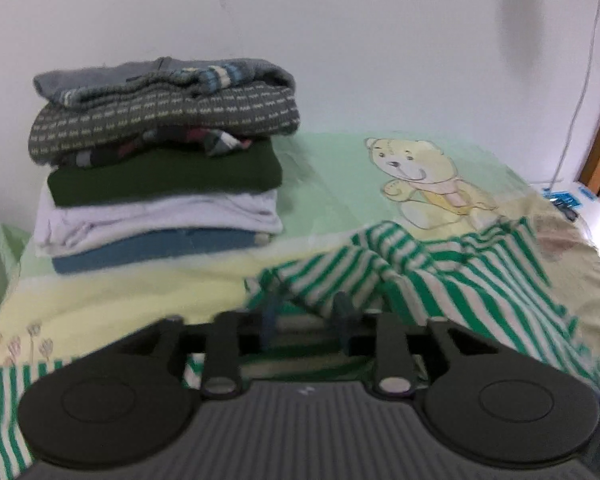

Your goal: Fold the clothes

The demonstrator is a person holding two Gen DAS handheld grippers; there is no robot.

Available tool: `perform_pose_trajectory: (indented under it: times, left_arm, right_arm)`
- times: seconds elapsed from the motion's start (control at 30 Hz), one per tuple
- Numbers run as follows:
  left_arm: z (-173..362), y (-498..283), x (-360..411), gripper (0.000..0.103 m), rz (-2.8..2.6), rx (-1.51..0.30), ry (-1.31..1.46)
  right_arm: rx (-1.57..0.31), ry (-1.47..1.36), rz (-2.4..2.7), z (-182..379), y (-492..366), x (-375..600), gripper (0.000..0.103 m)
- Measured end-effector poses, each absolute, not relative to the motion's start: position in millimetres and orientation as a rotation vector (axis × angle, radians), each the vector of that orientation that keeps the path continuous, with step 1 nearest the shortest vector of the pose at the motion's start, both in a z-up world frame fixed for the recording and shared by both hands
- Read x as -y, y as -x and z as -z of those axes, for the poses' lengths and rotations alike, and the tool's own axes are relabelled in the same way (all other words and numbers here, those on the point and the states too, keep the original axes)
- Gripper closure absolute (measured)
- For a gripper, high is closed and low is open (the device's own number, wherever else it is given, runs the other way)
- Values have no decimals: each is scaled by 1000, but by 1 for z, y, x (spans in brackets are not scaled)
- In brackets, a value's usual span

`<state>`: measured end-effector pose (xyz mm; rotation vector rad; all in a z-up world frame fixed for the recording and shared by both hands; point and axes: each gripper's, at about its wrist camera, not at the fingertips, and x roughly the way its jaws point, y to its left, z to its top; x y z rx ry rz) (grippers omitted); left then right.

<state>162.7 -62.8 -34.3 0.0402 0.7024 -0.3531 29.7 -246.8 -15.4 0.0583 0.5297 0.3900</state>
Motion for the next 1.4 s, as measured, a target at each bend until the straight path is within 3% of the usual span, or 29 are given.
perform_pose_trajectory:
  times: [0.13, 0.2, 0.37, 0.4, 0.43, 0.53, 0.6, 0.7, 0.9, 0.93, 0.97, 1.03, 1.2, 1.23, 1.3, 1.4]
  left_arm:
    - [35, -143, 62, 66, 412, -740, 45]
    - [38, -127, 64, 53, 427, -761, 88]
    - [49, -93, 71, 38, 466, -832, 170]
    - [52, -88, 72, 37, 478, -850, 184]
    - [56, -82, 76, 37, 487, -862, 183]
    - [67, -69, 93, 46, 468, -863, 143]
    - [74, -68, 101, 70, 468, -873, 143]
    - [77, -66, 113, 89, 436, -860, 134]
    - [75, -50, 123, 92, 356, -798, 91]
    - [74, -48, 124, 92, 350, -787, 74]
    - [73, -45, 126, 92, 344, -777, 58]
    - [70, -37, 129, 93, 338, -752, 38]
    - [71, -38, 135, 93, 303, -764, 34]
    - [70, -39, 135, 93, 296, -769, 41]
    - [69, -38, 136, 93, 288, -776, 46]
    - [68, -40, 135, 93, 273, -769, 50]
  right_arm:
    - [-568, 12, -322, 13, -90, 258, 76]
    - [-628, 22, -367, 22, -120, 252, 75]
    - [-694, 79, -437, 46, -164, 239, 70]
    - [-695, 103, -448, 49, -167, 236, 74]
    - [-696, 136, -453, 50, -166, 232, 94]
    - [-671, 171, -471, 41, -163, 226, 98]
    - [-628, 162, -483, 30, -163, 223, 98]
    - [-572, 157, -490, 23, -171, 214, 103]
    - [-594, 124, -515, 41, -185, 203, 103]
    - [-594, 92, -517, 42, -183, 211, 95]
    - [-603, 68, -525, 41, -181, 220, 78]
    - [-634, 77, -538, 41, -177, 236, 63]
    - [-656, 157, -600, 50, -176, 251, 62]
    - [-677, 147, -615, 55, -180, 253, 67]
    - [-706, 119, -636, 61, -185, 255, 94]
    - [-653, 99, -648, 43, -180, 256, 97]
